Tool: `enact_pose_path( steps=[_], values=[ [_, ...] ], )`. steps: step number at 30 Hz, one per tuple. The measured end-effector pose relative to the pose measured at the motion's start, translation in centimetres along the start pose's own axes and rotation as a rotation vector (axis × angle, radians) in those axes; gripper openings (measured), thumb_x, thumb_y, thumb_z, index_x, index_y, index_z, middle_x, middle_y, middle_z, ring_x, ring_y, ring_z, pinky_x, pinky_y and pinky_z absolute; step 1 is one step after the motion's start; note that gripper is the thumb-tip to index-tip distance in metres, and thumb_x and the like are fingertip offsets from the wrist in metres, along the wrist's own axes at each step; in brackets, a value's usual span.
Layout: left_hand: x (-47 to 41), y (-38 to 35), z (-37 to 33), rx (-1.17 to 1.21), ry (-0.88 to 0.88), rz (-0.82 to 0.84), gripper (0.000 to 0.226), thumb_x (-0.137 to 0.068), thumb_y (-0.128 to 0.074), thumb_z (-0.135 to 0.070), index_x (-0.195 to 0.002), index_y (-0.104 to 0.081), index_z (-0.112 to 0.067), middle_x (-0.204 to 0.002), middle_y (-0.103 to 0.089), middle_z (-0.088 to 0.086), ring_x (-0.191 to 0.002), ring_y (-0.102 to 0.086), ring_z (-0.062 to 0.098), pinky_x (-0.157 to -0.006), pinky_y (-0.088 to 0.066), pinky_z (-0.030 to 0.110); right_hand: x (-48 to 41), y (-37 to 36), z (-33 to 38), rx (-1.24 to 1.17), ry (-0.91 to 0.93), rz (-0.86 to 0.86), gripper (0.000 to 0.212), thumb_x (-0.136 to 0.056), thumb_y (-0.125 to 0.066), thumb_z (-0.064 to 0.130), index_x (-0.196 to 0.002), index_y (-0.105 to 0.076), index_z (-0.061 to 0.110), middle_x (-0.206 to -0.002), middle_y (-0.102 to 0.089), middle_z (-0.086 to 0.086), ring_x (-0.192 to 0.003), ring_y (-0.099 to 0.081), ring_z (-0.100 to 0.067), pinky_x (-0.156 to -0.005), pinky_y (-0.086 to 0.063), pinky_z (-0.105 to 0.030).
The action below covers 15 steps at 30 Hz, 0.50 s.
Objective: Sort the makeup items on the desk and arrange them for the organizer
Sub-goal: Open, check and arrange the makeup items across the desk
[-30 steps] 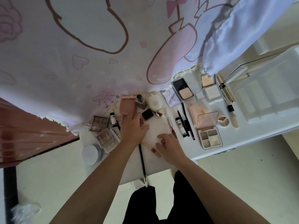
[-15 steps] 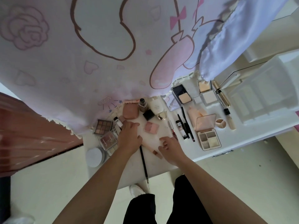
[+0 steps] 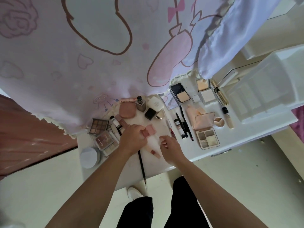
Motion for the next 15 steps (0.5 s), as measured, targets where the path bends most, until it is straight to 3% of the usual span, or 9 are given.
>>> enact_pose_path(
  steps=[4,8,13,15],
  values=[
    [2.6,1.3,1.4,0.747,0.411,-0.029,0.022,-0.079,-0.080,-0.027,-0.097,-0.072,-0.017,-0.098,-0.070,-0.004,-0.096,-0.064,0.013,-0.079,-0.049,0.023,0.6,1.4,1.3,-0.109,-0.031,-0.033,0.034,-0.099,-0.052,0.019,-0.133,-0.056,0.018,-0.120,-0.061,-0.002,-0.101,-0.059,-0.013,-0.091,-0.043,-0.024],
    [5.5,3.5,0.4,1.505,0.494,0.002,0.014,-0.093,-0.059,-0.003,-0.105,-0.065,-0.007,-0.105,-0.068,0.010,-0.103,-0.065,0.025,-0.088,-0.051,0.036,2.6,4.4,5.5,-0.377,0.107,-0.185,0.021,-0.099,-0.057,0.020,-0.117,-0.065,0.027,-0.107,-0.068,0.004,-0.095,-0.067,-0.012,-0.092,-0.056,-0.039],
    [8.5,9.2,-2.4,1.633,0.284,0.022,0.034,-0.080,-0.066,-0.001,-0.112,-0.057,-0.007,-0.105,-0.066,0.010,-0.099,-0.066,0.022,-0.083,-0.053,0.033,7.6,7.5,13.2,-0.303,0.491,-0.181,0.028,-0.097,-0.063,0.015,-0.122,-0.067,0.027,-0.112,-0.062,0.008,-0.096,-0.065,-0.005,-0.080,-0.053,-0.016],
    [9.7,11.0,-3.5,1.622,0.238,-0.018,0.039,-0.078,-0.068,0.003,-0.114,-0.057,-0.008,-0.107,-0.065,0.011,-0.096,-0.066,0.020,-0.084,-0.053,0.032,9.5,8.1,15.2,-0.213,0.625,-0.174,0.035,-0.093,-0.069,0.015,-0.127,-0.067,0.023,-0.113,-0.061,0.008,-0.097,-0.065,-0.008,-0.080,-0.052,-0.014]
  ],
)
Point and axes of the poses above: each hand's wrist, its own x-axis away from the middle knuckle, its own y-axis out of the back of the hand, z = x × y, the point moved 7 cm from there along -x, towards the middle knuckle
